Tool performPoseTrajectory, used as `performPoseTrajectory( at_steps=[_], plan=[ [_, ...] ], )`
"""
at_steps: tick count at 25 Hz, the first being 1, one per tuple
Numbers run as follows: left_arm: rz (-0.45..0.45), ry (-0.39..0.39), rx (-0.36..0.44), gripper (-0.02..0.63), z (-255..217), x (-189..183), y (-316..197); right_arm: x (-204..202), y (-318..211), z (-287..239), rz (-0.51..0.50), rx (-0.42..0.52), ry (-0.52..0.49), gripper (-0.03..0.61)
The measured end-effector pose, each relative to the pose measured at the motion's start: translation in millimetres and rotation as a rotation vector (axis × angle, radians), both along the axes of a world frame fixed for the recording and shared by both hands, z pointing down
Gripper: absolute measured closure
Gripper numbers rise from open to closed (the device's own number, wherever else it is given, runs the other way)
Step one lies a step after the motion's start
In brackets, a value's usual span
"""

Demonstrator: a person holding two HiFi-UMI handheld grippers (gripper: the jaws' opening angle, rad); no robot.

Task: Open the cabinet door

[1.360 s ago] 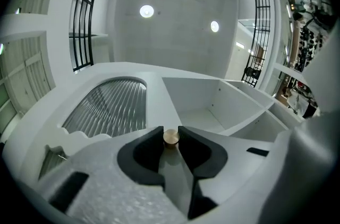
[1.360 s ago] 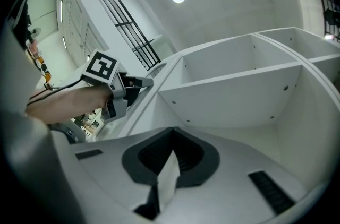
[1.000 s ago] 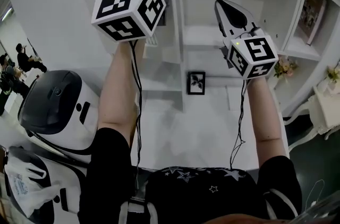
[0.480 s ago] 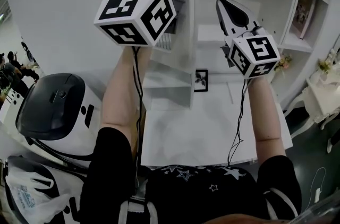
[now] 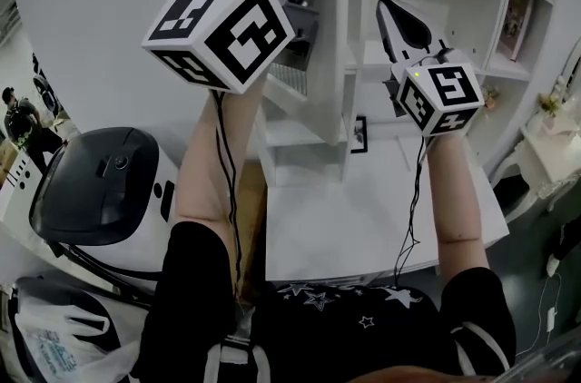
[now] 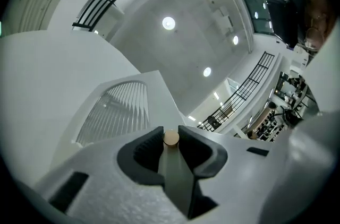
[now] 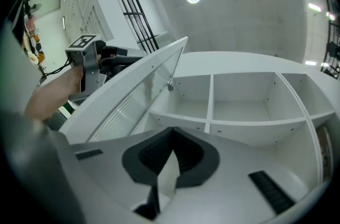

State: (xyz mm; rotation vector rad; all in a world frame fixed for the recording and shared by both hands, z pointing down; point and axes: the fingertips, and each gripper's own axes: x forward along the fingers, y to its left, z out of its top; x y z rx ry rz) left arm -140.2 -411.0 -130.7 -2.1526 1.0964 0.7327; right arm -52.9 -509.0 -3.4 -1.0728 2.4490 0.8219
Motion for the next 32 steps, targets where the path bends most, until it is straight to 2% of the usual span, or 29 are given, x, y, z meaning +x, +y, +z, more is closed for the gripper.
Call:
performPoseTrajectory(
  at_steps=[5,11,20,23,32],
  plan=[
    [0.003,0.005,0.025,0.518,0.0,-35.0,33.0,-28.5,24.3,7.9,0.002,0.002,0.017,0.574],
    [0.050,0.032,-0.002,0.518,-1.4,-78.0,64.5,-58.1,59.5,15.4,0.007,0.002,0.004,0.574],
    [0.136,0.077,-0.043,0.518,0.2,-133.4,85.5,-98.3,93.8,49.0,-0.001,-0.080,-0.011,0.574],
    [0.170,0.100,-0.054,0.518,0.8,-144.7,87.2,-105.5,101.3,52.1,0.007,-0.090,0.002,0.574],
    [0.153,0.114,-0.066,0.514,0.1,-157.7,88.9,-107.9,120.6,52.5,0.040,-0.097,0.027,0.574]
  ],
)
